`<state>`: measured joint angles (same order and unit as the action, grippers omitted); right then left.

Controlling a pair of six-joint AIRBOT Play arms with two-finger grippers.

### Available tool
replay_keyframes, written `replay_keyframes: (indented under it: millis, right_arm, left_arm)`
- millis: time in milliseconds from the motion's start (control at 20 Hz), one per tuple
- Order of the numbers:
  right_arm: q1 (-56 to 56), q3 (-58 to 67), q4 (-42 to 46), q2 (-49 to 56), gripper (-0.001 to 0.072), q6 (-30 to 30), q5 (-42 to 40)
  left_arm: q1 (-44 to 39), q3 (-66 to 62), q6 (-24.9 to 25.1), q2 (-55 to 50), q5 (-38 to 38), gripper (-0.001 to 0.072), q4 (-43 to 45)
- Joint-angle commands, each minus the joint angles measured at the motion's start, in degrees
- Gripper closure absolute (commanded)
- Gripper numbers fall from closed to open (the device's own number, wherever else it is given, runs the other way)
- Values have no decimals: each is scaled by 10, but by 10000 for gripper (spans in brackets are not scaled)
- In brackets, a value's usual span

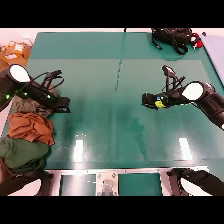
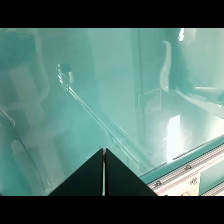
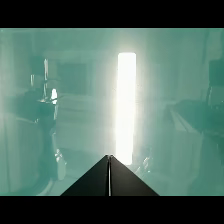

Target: Fold the shirts.

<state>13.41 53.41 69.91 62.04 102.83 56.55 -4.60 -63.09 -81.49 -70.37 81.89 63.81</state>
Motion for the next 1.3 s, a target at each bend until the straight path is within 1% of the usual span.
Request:
replay_keyframes:
  millis: [0,550,700,750,850,950,1050,1100,1150,1200,1250]
  right_arm:
    - [1,-1,0,1,689,0,0]
    - [1,-3,0,2,689,0,-1]
    - [0,-3,0,2,689,0,-45]
    - [1,-3,0,2,689,0,-50]
    - [1,-3,-4,2,689,0,-52]
    - [1,-3,-4,2,689,0,-61]
    - [1,-3,-4,2,688,0,-67]
    - [1,-3,-4,2,687,0,-71]
    - [1,-3,-4,2,658,0,-73]
    - [0,-3,-3,2,565,0,-74]
    - [0,-3,-3,2,493,0,-79]
  left_arm:
    - [0,1,0,0,-1,682,0]
    - [0,1,0,0,0,682,0]
    - [0,1,0,0,-3,681,0]
    - [0,1,0,0,-16,682,-1]
    - [0,1,1,0,-74,682,-1]
    - [0,1,2,0,-110,681,6]
    - [0,1,14,0,-161,682,50]
    - [0,1,13,0,-185,681,89]
    - [0,1,9,0,-206,682,124]
    - [0,1,10,0,-224,681,163]
    - [1,1,10,0,-236,540,220]
